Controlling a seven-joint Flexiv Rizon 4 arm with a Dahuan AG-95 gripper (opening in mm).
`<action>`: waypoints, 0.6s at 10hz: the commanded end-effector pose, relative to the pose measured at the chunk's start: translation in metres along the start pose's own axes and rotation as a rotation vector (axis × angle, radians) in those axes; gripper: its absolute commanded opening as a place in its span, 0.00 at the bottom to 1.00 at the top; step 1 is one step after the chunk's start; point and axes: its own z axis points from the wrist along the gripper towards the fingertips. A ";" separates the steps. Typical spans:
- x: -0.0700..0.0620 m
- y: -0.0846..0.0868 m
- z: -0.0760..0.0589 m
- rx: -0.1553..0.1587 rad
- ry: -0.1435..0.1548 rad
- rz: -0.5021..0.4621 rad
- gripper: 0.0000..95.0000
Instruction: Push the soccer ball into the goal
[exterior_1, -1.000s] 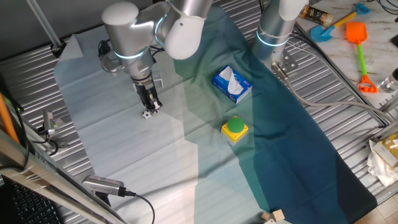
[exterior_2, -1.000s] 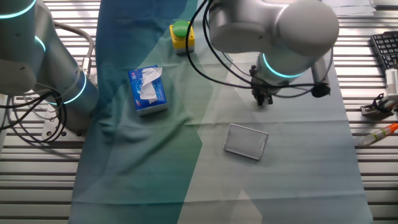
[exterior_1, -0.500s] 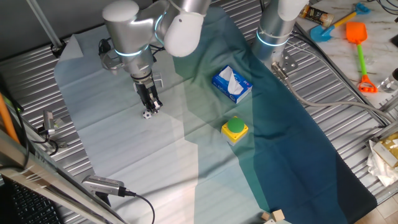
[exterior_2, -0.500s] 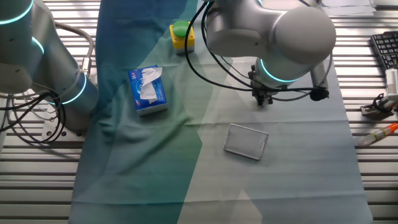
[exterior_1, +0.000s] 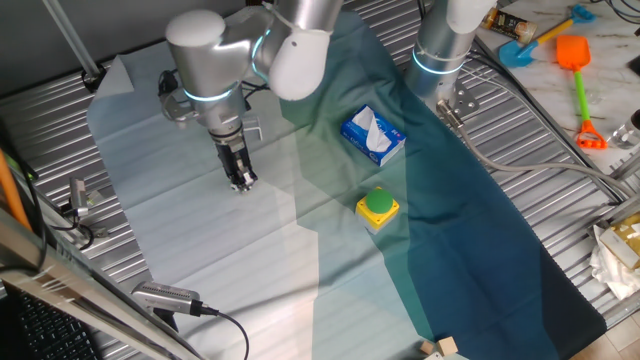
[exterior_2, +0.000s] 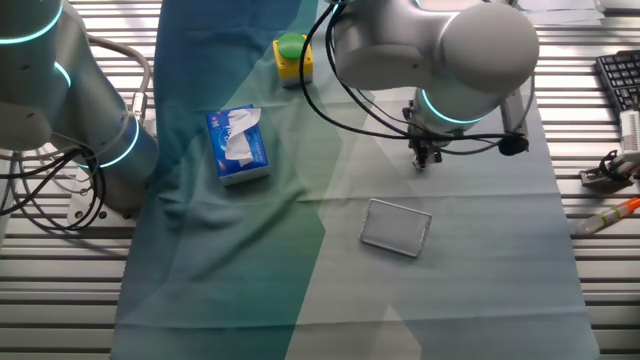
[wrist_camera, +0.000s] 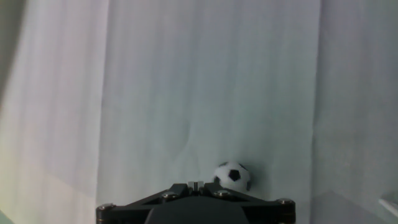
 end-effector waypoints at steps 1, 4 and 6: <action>-0.005 -0.001 -0.001 0.003 0.007 0.000 0.00; -0.006 0.000 0.001 0.005 0.008 -0.005 0.00; -0.005 -0.001 0.001 0.007 0.010 -0.011 0.00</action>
